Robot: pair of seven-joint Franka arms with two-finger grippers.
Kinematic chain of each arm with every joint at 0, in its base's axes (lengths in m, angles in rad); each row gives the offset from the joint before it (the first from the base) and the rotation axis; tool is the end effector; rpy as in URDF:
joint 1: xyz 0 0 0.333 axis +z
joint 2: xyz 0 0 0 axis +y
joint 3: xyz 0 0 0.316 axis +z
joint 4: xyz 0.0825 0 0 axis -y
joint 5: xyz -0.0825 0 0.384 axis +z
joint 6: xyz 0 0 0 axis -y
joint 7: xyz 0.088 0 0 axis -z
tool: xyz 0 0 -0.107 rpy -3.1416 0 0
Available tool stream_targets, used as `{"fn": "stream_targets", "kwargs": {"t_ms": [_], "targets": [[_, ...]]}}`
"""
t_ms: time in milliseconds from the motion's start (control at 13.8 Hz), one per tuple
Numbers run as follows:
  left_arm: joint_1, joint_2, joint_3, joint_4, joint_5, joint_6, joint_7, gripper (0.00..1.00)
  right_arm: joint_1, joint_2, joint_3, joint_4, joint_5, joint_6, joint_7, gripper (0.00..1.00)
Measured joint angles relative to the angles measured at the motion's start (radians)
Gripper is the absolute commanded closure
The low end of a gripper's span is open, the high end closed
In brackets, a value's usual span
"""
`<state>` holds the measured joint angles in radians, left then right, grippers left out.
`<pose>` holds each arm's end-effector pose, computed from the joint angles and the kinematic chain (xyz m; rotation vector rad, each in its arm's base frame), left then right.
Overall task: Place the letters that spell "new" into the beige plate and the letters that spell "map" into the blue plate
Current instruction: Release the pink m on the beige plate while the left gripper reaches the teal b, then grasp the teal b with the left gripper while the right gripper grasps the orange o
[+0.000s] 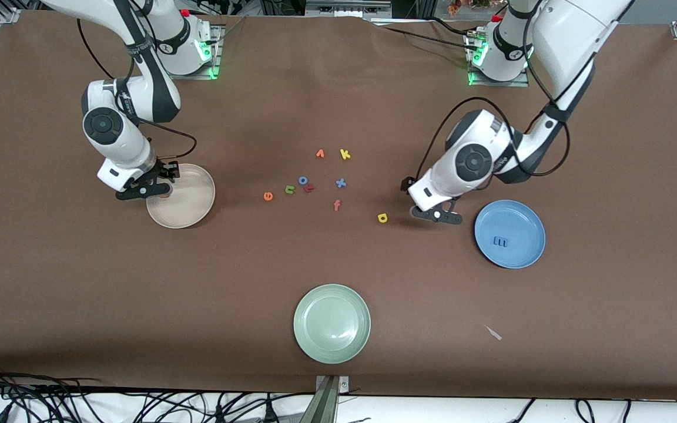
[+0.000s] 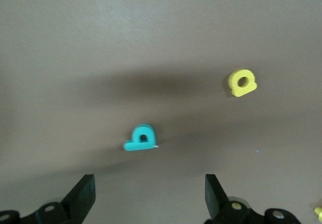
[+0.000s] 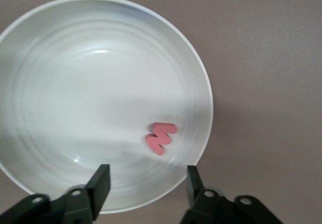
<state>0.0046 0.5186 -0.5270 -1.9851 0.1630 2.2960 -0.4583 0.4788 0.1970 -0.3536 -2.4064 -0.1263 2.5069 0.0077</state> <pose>0.5216 -0.2882 0.2229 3.0572 -0.2143 -0.2743 0.4855 0.0581 0.2303 2.9762 0.3377 -0.1173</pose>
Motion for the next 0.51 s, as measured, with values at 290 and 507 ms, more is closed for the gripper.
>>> {"fn": "stream_targets", "kwargs": {"t_ms": [290, 507], "targets": [[-0.045, 0.005, 0.000, -0.006, 0.094, 0.012, -0.131, 0.03, 0.024, 0.024, 0.139, 0.078, 0.087, 0.002, 0.173, 0.17], [-0.042, 0.011, 0.004, -0.006, 0.094, 0.023, -0.131, 0.04, 0.043, 0.094, 0.253, 0.181, 0.091, 0.002, 0.384, 0.17]]}}
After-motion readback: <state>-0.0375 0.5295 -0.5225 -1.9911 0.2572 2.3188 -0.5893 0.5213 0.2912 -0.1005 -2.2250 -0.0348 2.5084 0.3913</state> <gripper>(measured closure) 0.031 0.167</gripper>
